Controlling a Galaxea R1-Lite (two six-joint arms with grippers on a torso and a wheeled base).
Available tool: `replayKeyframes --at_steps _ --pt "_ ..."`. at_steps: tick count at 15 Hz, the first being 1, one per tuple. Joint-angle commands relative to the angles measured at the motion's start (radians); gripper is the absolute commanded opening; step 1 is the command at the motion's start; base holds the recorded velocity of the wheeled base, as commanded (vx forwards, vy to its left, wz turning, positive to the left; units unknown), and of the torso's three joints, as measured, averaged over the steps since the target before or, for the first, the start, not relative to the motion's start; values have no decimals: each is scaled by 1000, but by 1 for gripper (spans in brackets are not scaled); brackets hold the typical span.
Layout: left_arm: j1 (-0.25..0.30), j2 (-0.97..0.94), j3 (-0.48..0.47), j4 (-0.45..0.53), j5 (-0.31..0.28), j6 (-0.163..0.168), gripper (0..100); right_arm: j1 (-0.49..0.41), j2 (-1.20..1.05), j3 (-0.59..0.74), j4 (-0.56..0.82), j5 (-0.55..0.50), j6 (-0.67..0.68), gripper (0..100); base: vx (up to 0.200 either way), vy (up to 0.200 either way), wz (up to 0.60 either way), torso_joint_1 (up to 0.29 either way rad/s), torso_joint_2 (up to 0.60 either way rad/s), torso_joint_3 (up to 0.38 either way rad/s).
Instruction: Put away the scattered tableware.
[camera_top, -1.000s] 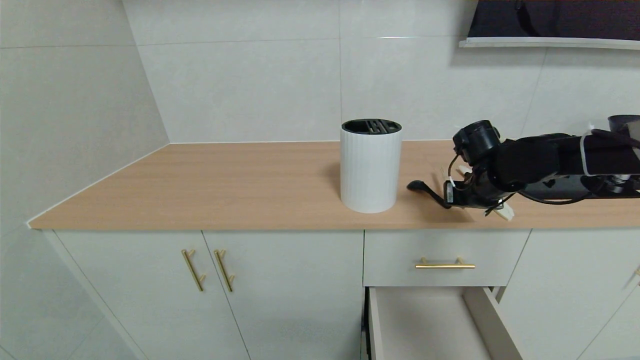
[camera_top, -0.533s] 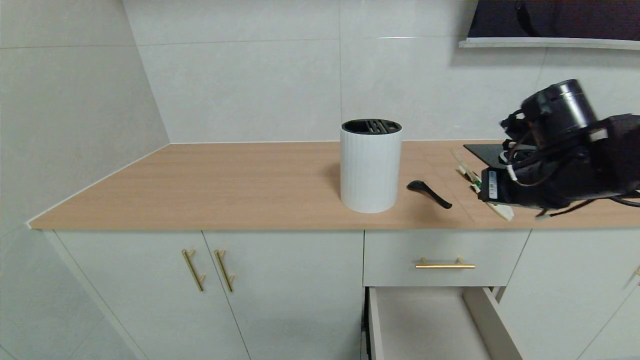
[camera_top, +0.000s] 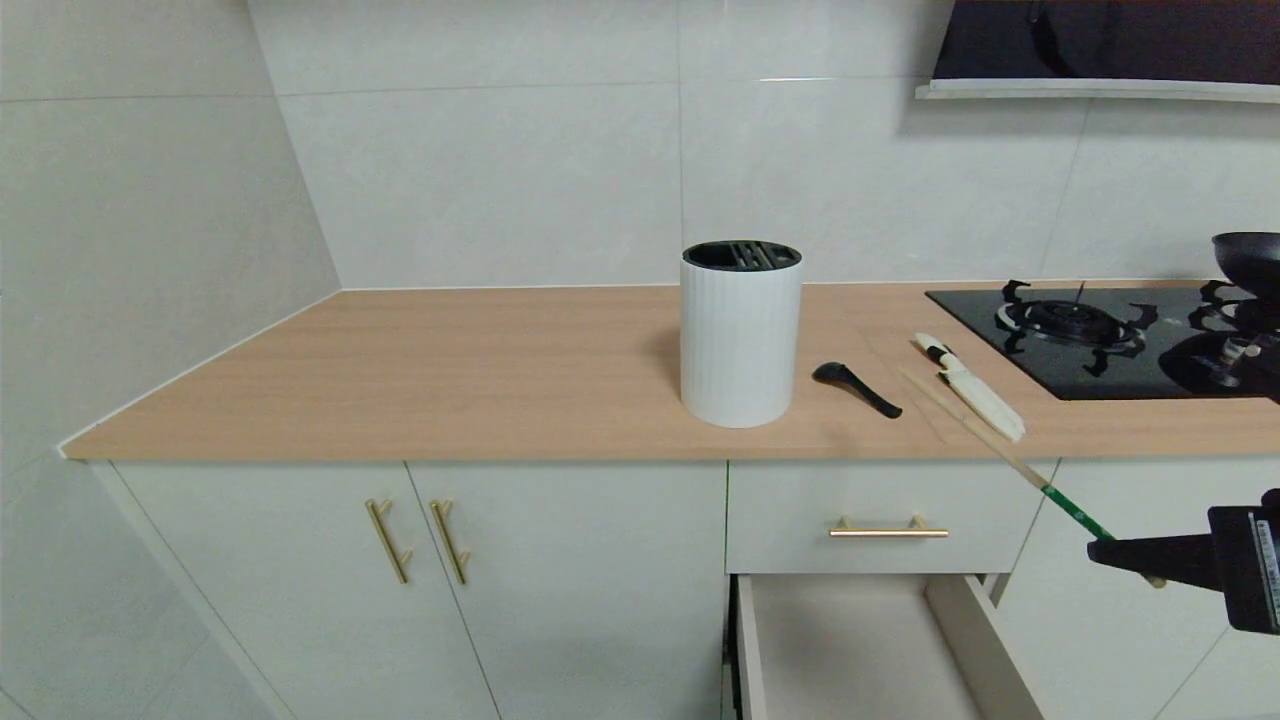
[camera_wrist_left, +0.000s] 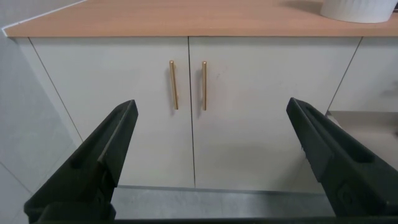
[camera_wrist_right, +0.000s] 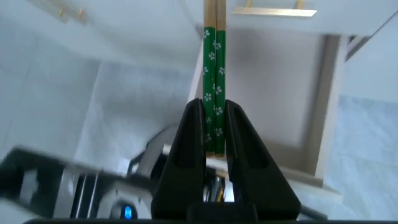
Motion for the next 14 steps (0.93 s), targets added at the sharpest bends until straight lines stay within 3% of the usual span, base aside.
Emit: replayKeyframes --at_steps 1,11,14 --pt "0 0 0 0 0 0 100 13 -3 30 -3 4 -16 0 0 0 0 0 0 0" --pt "0 0 0 0 0 0 100 28 49 89 -3 48 -76 0 0 0 0 0 0 0" --pt "0 0 0 0 0 0 100 28 82 95 -3 54 -76 0 0 0 0 -124 317 186"
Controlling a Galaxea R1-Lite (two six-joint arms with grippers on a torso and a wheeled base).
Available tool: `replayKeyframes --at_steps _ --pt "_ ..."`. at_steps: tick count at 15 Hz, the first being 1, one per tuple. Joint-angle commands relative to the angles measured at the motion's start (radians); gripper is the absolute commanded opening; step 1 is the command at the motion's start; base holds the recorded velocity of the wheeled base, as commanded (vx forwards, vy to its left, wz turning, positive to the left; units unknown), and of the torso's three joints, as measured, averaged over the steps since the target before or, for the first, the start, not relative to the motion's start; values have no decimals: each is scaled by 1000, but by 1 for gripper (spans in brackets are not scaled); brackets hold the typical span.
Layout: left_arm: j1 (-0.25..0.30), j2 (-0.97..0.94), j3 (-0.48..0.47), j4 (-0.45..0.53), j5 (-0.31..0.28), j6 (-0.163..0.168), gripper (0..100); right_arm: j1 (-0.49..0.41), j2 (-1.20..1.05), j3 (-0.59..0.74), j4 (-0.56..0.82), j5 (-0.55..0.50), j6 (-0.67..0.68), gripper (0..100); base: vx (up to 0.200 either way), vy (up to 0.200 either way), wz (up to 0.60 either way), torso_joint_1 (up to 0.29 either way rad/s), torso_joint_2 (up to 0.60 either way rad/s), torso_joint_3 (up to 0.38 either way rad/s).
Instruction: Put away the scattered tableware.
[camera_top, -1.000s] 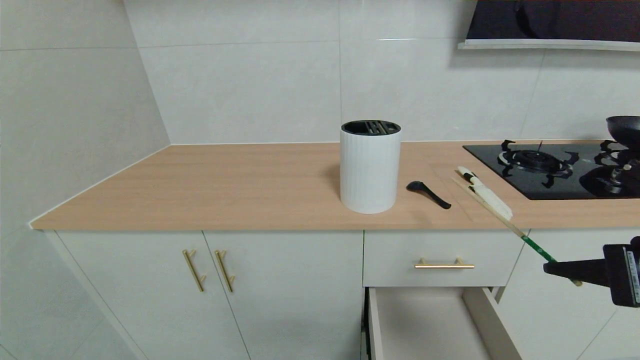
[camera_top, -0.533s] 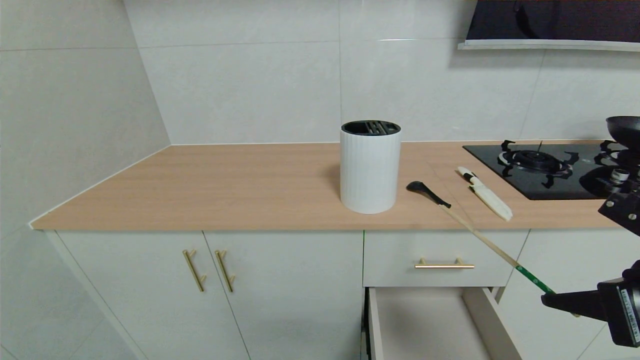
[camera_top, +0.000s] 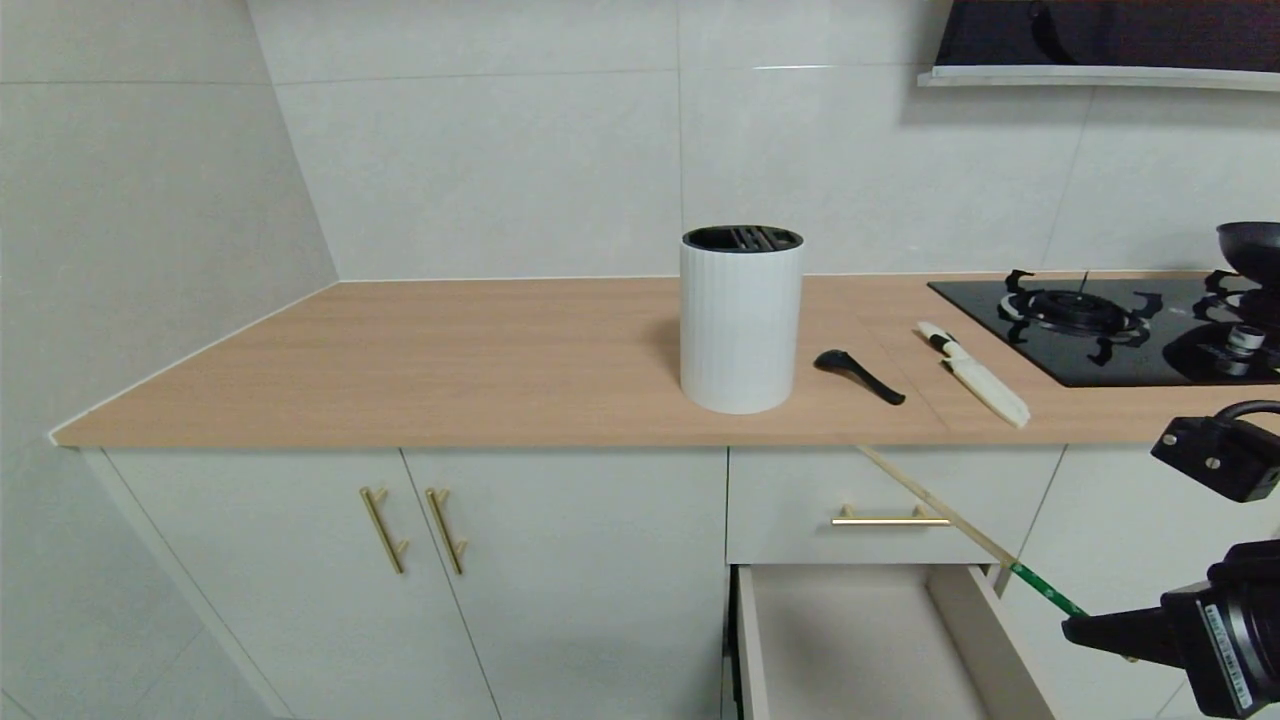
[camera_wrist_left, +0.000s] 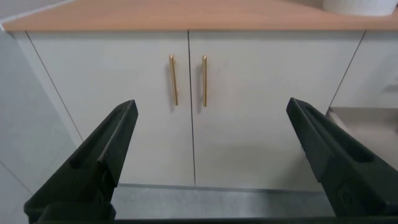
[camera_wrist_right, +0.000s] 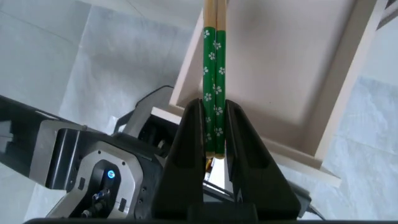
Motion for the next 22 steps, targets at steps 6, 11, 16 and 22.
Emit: replayKeyframes --at_steps 6,11,16,22 --pt "0 0 0 0 0 -1 100 2 62 17 -1 11 0 0 0 0 0 -182 470 278" --pt "0 0 0 0 0 -1 100 20 86 50 -1 36 0 0 0 0 0 -156 469 300" --pt "0 0 0 0 0 -1 100 30 137 59 -22 57 -11 0 0 0 0 -103 412 300" --pt "0 0 0 0 0 -1 100 30 158 48 -37 59 -15 0 0 0 0 -16 47 35"
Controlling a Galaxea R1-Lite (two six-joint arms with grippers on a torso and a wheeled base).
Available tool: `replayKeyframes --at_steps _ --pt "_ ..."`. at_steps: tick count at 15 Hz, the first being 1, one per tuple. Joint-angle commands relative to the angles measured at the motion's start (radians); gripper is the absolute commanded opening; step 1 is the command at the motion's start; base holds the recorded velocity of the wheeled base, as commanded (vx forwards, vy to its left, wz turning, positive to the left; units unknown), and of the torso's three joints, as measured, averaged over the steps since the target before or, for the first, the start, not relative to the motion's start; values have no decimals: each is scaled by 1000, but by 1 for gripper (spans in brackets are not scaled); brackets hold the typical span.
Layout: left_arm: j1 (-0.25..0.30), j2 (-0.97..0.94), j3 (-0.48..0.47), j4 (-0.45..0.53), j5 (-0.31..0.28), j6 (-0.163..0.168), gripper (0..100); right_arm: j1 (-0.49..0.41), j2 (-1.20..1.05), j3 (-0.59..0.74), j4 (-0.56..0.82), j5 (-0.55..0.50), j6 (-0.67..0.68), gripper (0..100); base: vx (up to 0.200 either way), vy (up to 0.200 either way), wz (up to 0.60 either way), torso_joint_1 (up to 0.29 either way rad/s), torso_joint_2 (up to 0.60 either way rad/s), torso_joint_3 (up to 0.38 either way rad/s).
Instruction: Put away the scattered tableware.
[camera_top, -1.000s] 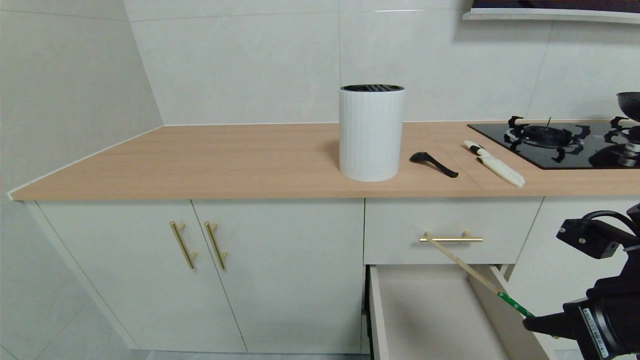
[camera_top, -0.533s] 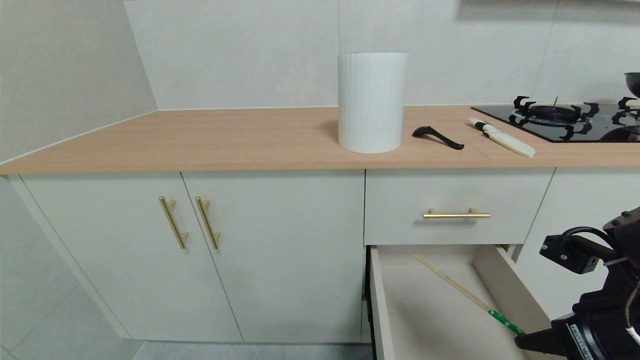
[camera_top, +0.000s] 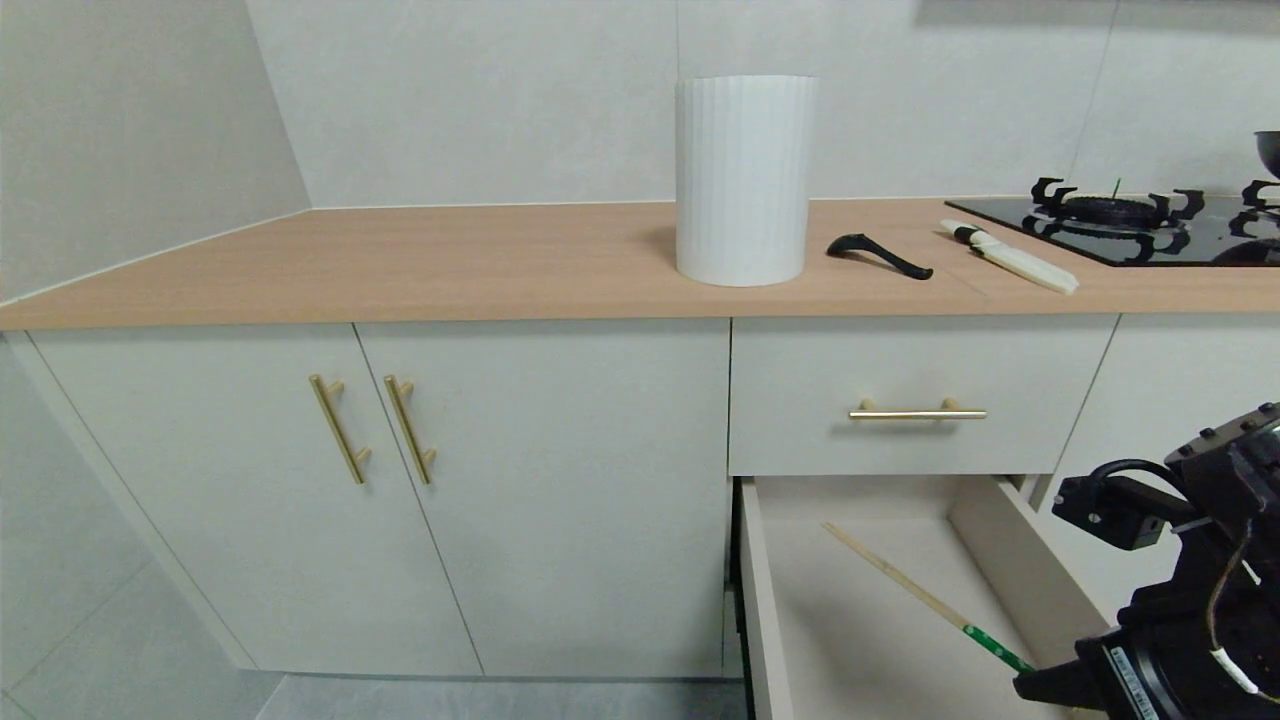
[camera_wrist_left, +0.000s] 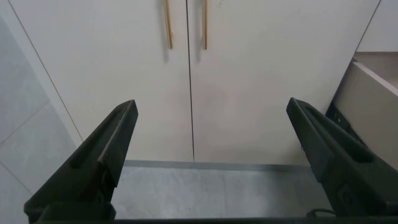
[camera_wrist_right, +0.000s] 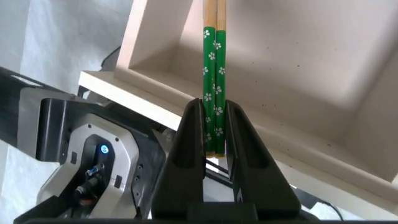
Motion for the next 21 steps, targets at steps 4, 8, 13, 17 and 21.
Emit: replayKeyframes --at_steps 4,8,13,17,21 --pt "0 0 0 0 0 0 100 -2 149 20 -165 -8 5 0 0 0 0 0 0 0" --pt "0 0 0 0 0 0 100 -29 385 -63 -207 -4 11 0 0 0 0 0 0 0" --pt "0 0 0 0 0 0 100 -96 666 -181 -211 1 95 0 0 0 0 0 0 0" --pt "0 0 0 0 0 0 100 -91 780 -221 -270 -8 135 0 0 0 0 0 0 0" --pt "0 0 0 0 1 0 100 -78 852 -224 -349 -20 135 0 0 0 0 0 0 0"
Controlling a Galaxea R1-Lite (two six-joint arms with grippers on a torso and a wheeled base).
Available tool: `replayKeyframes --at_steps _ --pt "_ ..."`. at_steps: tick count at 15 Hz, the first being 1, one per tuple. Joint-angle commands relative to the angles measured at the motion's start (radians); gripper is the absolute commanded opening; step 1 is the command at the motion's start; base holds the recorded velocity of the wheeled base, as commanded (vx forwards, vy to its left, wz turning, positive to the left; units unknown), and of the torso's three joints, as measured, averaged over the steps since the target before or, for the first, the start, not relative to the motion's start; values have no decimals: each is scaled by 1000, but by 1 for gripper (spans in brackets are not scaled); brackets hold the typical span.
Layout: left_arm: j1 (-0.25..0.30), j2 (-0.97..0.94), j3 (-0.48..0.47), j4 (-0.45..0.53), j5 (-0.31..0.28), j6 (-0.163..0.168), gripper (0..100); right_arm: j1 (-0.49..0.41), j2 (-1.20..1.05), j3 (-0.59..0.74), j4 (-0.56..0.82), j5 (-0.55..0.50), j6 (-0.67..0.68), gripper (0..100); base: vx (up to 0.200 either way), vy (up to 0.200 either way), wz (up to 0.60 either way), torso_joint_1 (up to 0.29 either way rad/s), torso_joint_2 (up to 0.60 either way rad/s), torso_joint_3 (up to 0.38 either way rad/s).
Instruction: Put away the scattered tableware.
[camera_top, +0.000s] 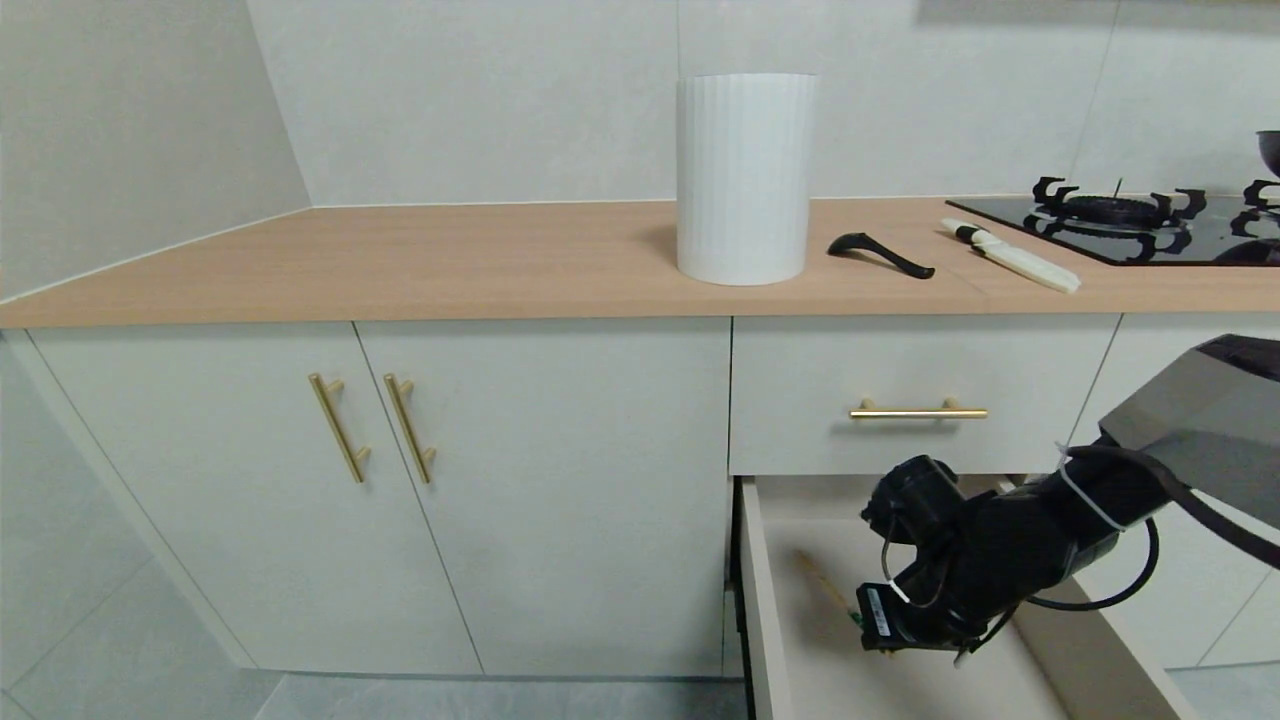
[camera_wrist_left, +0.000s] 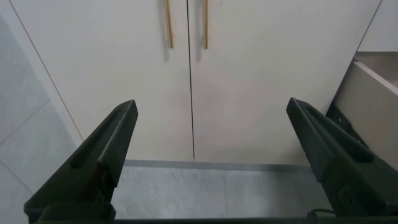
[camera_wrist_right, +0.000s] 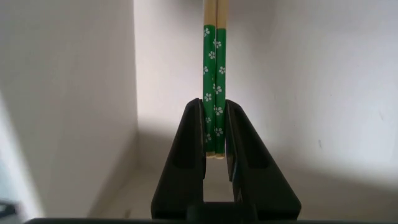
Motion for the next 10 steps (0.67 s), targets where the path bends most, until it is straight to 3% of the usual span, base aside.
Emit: replayKeyframes --at_steps 1,4,10 --pt "0 0 0 0 0 0 100 16 53 1 -2 -16 2 0 0 0 0 0 0 0" --pt "0 0 0 0 0 0 100 53 93 -1 -6 -124 11 0 0 0 0 0 0 0" --pt "0 0 0 0 1 0 100 62 103 2 -25 -143 23 0 0 0 0 0 0 0"
